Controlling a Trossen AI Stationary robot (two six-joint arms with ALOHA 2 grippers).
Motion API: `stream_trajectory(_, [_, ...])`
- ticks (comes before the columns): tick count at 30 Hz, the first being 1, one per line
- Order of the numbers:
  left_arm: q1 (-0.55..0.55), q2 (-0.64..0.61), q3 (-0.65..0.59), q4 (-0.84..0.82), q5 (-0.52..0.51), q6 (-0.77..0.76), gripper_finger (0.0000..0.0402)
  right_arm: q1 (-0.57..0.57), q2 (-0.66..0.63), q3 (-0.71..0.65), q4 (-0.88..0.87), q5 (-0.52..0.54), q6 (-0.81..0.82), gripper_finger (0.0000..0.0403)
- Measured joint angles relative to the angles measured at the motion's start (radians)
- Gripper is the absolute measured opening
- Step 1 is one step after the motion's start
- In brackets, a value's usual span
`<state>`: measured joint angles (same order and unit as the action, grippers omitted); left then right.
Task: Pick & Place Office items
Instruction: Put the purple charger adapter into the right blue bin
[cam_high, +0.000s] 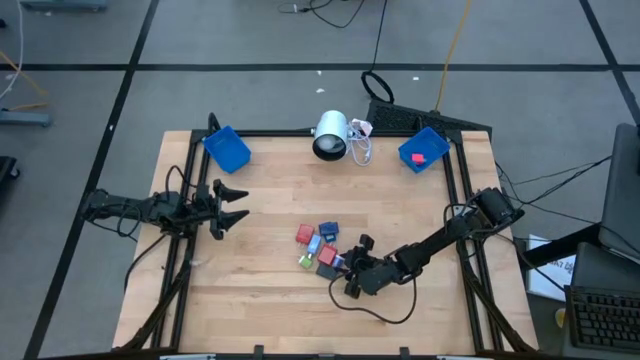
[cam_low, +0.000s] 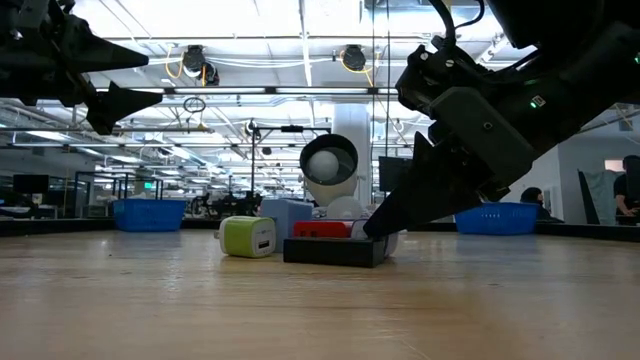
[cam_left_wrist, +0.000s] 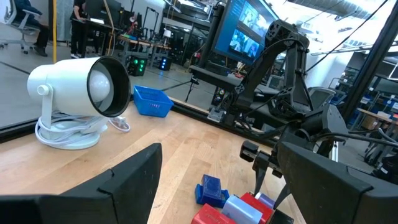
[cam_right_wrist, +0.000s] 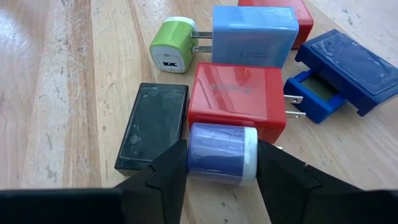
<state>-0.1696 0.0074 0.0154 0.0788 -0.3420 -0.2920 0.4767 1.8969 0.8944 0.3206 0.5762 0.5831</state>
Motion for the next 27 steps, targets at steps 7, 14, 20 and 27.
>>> stream_trajectory(7, [0.000, 0.000, 0.000, 0.000, 0.000, 0.000, 0.0324, 0.000, 0.000, 0.000, 0.000, 0.000, 0.000, 0.0154])
stream_trajectory(14, [0.000, 0.000, 0.000, 0.000, 0.000, 0.000, 0.0324, 0.000, 0.000, 0.000, 0.000, 0.000, 0.000, 0.0156])
stream_trajectory(20, [0.000, 0.000, 0.000, 0.000, 0.000, 0.000, 0.0324, 0.000, 0.000, 0.000, 0.000, 0.000, 0.000, 0.0155])
stream_trajectory(27, [0.000, 0.000, 0.000, 0.000, 0.000, 0.000, 0.0324, 0.000, 0.000, 0.000, 0.000, 0.000, 0.000, 0.0153])
